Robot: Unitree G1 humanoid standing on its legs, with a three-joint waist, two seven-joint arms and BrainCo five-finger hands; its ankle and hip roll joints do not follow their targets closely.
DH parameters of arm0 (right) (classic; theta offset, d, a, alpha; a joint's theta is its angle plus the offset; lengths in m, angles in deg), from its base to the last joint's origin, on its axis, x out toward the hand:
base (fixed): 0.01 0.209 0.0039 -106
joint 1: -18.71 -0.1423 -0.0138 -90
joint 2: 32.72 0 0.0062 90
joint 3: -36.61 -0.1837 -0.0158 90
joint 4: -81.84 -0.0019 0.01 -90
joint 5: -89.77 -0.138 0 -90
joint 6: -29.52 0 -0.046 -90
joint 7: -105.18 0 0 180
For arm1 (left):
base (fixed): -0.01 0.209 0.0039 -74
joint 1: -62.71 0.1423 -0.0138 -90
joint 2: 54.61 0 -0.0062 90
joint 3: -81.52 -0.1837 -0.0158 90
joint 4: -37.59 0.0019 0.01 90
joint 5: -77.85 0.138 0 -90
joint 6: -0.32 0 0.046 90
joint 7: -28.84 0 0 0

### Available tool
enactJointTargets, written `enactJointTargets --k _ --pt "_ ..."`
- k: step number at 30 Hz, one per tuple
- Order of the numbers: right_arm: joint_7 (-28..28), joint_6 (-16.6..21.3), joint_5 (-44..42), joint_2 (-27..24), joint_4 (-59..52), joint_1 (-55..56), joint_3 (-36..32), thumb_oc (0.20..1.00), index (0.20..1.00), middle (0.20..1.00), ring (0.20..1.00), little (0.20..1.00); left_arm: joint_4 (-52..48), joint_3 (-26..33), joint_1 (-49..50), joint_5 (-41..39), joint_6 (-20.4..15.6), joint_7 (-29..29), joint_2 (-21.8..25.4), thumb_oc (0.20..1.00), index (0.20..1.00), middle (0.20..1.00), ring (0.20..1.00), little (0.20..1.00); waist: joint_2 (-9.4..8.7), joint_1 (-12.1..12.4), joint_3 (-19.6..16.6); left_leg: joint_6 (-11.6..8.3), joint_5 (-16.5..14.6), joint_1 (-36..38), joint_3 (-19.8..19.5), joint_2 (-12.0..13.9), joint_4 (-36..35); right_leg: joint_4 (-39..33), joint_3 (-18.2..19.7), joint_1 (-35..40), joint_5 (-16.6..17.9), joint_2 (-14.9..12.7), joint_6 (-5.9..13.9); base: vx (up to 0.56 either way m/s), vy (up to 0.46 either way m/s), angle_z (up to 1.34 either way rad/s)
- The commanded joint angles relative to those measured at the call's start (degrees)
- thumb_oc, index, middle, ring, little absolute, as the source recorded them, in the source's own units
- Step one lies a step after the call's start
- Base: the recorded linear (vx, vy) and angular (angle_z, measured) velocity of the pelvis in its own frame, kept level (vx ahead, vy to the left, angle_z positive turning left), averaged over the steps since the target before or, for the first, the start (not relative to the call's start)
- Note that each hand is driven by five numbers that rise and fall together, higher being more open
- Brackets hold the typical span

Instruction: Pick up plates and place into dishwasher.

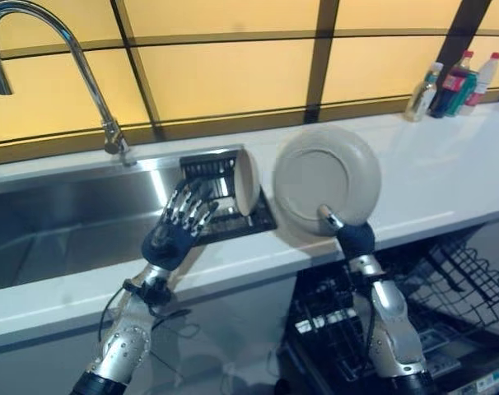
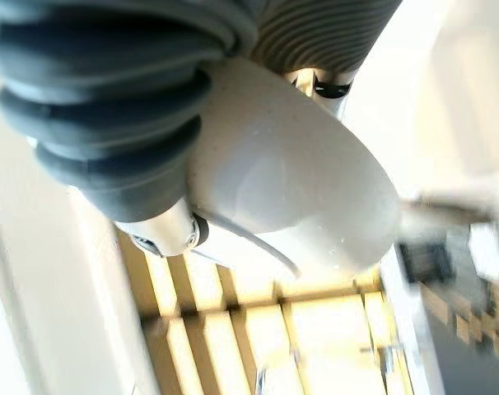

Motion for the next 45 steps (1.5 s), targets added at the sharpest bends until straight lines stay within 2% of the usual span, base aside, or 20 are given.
enactJointTargets --k 1,5,9,14,20,23,27,30,33,41,45 --pt "1.9 5.93 -3.49 1.11 -1.53 -2.31 -3.54 0.2 0.2 0.2 0.2 0.2 -5.8 -1.7 0.25 -4.62 0.27 -6.82 0.73 1.0 1.0 1.0 1.0 1.0 -0.62 -1.5 -0.63 2.97 -4.21 -4.31 -0.32 -0.38 4.81 7.91 3.89 1.17 -9.04 -3.57 7.06 -0.05 0.022 -0.09" --pt "3.27 7.93 -3.76 1.26 -0.28 -2.73 -5.52 0.2 0.2 0.2 0.2 0.2 -5.84 -4.2 -0.5 -8.58 2.26 -9.55 0.5 1.0 1.0 1.0 1.0 1.0 -0.49 -2.81 -0.38 3.41 -4.55 -4.26 0.82 -0.58 4.84 8.18 5.42 0.28 -8.68 -3.52 7.51 -0.04 0.023 -0.14" --pt "5.41 9.56 -1.63 1.58 1.29 -3.49 -6.53 0.2 0.2 0.2 0.2 0.2 -4.56 -7.18 -0.84 -13.44 7.58 -14.36 -0.87 1.0 1.0 1.0 1.0 1.0 -0.41 -4.13 -0.17 3.86 -5.21 -4.05 2.15 -0.67 5.08 8.73 7.1 -0.59 -8.47 -3.41 7.98 -0.03 0.016 -0.19" --pt "6.35 10.52 -0.22 1.81 2.09 -3.6 -6.5 0.2 0.2 0.2 0.2 0.2 -0.74 -13.32 -0.85 -4.83 8.5 -16.17 -0.61 1.0 1.0 1.0 1.0 1.0 -0.03 -6.55 0.45 4.7 -6.47 -3.99 4.35 -0.85 6.43 10.45 9.94 -2.23 -7.94 -3.43 8.98 -0.01 0.018 -0.22" --pt "11.09 12.66 5.08 1.15 4.13 -3.84 -6.89 0.2 0.2 0.2 0.2 0.2 4.81 -16.22 1.07 0.87 8.41 -18.74 1.62 1.0 1.0 1.0 1.0 1.0 0.3 -8.04 1.09 5.65 -8.18 -4.1 6.77 -1.25 8.76 11.53 11.42 -3.97 -6.83 -3.9 9.85 0.01 0.015 -0.21" --pt "14.38 12.82 11.17 0.65 4.42 -3.48 -6.94 0.2 0.2 0.2 0.2 0.2 6.81 -16.62 2.8 4.25 6.51 -18.21 3.24 1.0 1.0 1.0 1.0 1.0 0.46 -8.56 1.56 6.19 -9.33 -4.56 7.96 -1.55 10.74 11.71 12.12 -4.92 -6.29 -4.29 10.26 0.01 -0.002 -0.14" --pt "14.68 11.07 12.98 -0.51 4.61 -3.15 -7.18 0.2 0.2 0.2 0.2 0.2 10.43 -15.56 4.69 7.88 5.22 -17.17 4.29 1.0 1.0 1.0 1.0 1.0 0.48 -8.59 2.23 6.78 -10.67 -5.51 8.68 -1.9 13.49 12.92 12.65 -6.24 -5.5 -4.71 10.45 0.02 -0.009 -0.09" --pt "14.33 10.31 12.14 -1.74 5.53 -2.61 -8.62 0.2 0.2 0.2 0.2 0.2 13.77 -14.46 6.23 12.92 4.02 -16.42 5.57 1.0 1.0 1.0 1.0 1.0 0.33 -8.33 2.76 7.03 -11.28 -6.43 8.5 -2.09 15.04 13.98 12.37 -7.23 -4.3 -5.18 10.26 0.03 -0.014 -0.09" --pt "13.7 10.03 10.43 -2.3 5.48 -2.03 -10.02 0.2 0.2 0.2 0.2 0.2 17.98 -12.8 7.95 14.26 4.63 -17.02 5.96 1.0 1.0 1.0 1.0 1.0 0.24 -8.03 3.39 7.16 -11.74 -7.29 8.15 -2.2 16.52 14.73 11.92 -7.9 -3.76 -5.62 10.06 0.04 -0.016 0.0" --pt "11.92 8.72 14.14 -1.83 5.78 1.43 -10.29 0.2 0.2 0.2 0.2 0.2 31.83 -8.26 10.24 23.94 -2.98 -16.96 6.36 1.0 1.0 1.0 1.0 1.0 -1.02 -7.41 4.98 7.4 -12.24 -9.58 7.84 -1.81 19.56 15.62 10.24 -9.33 -2.95 -6.28 10.04 0.02 -0.044 0.05" --pt "8.55 7.51 15.44 -3.37 8.52 3.65 -10.63 0.2 0.2 0.2 0.2 0.2 35.89 -6.03 11.26 27.35 -3.6 -18.66 6.7 1.0 1.0 1.0 1.0 1.0 -1.93 -7.18 5.45 7.5 -12.51 -10.4 7.8 -1.34 21.14 16.71 9.51 -9.79 -2.77 -6.29 10.18 0.04 -0.07 0.04"
